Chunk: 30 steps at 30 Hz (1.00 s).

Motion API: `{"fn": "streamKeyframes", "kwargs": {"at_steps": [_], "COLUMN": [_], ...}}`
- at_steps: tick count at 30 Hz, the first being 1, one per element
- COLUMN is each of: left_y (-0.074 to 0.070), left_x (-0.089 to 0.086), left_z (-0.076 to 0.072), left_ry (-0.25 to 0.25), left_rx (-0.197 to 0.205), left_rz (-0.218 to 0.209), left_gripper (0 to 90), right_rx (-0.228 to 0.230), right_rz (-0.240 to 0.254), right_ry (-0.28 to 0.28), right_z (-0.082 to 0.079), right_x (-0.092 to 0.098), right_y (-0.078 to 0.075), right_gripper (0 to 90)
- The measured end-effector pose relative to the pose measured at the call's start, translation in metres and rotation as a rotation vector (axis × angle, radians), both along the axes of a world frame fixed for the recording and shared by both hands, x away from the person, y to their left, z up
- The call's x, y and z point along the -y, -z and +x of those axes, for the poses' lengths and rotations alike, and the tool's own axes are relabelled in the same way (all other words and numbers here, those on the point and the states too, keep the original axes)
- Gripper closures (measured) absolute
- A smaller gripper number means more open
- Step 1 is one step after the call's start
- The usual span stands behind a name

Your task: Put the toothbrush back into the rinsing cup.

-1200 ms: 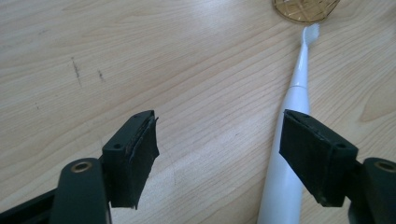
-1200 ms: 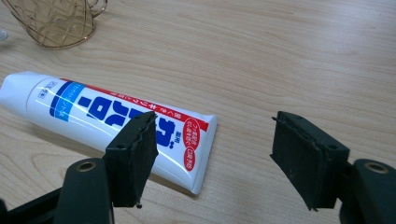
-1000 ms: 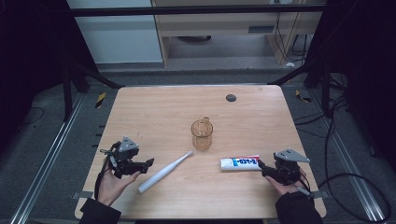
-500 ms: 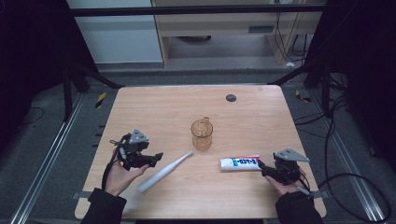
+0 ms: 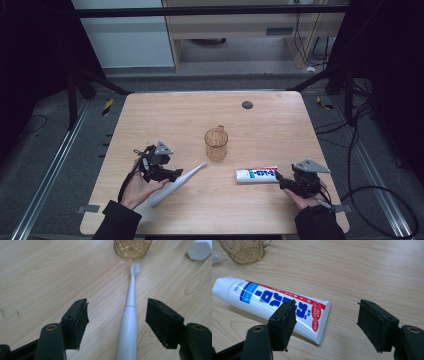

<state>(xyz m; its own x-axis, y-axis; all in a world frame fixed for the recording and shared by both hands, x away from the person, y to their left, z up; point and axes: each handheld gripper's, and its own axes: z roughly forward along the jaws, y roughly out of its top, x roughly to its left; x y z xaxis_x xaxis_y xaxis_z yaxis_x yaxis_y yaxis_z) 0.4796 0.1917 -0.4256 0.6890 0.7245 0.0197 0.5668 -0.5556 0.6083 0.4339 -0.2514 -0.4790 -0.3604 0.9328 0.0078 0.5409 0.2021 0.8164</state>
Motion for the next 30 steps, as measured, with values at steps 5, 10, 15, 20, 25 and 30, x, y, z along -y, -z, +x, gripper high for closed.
{"fn": "streamKeyframes", "kwargs": {"at_steps": [5,10,15,20,25,30], "left_y": [0.006,0.01,0.013,0.017,0.02,0.023], "left_x": [0.002,0.005,0.009,0.012,0.015,0.016], "left_z": [0.002,0.003,0.005,0.006,0.007,0.008], "left_ry": [0.014,0.034,0.041,0.048,0.054,0.06], "left_rx": [-0.026,-0.054,-0.068,-0.083,-0.101,-0.113], "left_rz": [0.027,0.042,0.049,0.06,0.07,0.076], "left_gripper": [34.7,37.9,40.8,44.5,46.6,48.5], "right_rx": [0.002,-0.001,-0.003,-0.006,-0.007,-0.006], "right_rz": [0.001,0.002,0.0,0.003,0.003,-0.001], "right_ry": [-0.001,0.0,-0.002,-0.004,-0.006,-0.004], "right_z": [0.0,0.0,0.0,0.0,0.0,0.001], "right_x": [0.001,0.001,0.001,0.001,0.0,0.001], "right_y": [0.0,0.0,0.0,0.0,0.001,0.001], "right_gripper": [30.8,30.8,30.8,30.8,30.9,31.0]}}
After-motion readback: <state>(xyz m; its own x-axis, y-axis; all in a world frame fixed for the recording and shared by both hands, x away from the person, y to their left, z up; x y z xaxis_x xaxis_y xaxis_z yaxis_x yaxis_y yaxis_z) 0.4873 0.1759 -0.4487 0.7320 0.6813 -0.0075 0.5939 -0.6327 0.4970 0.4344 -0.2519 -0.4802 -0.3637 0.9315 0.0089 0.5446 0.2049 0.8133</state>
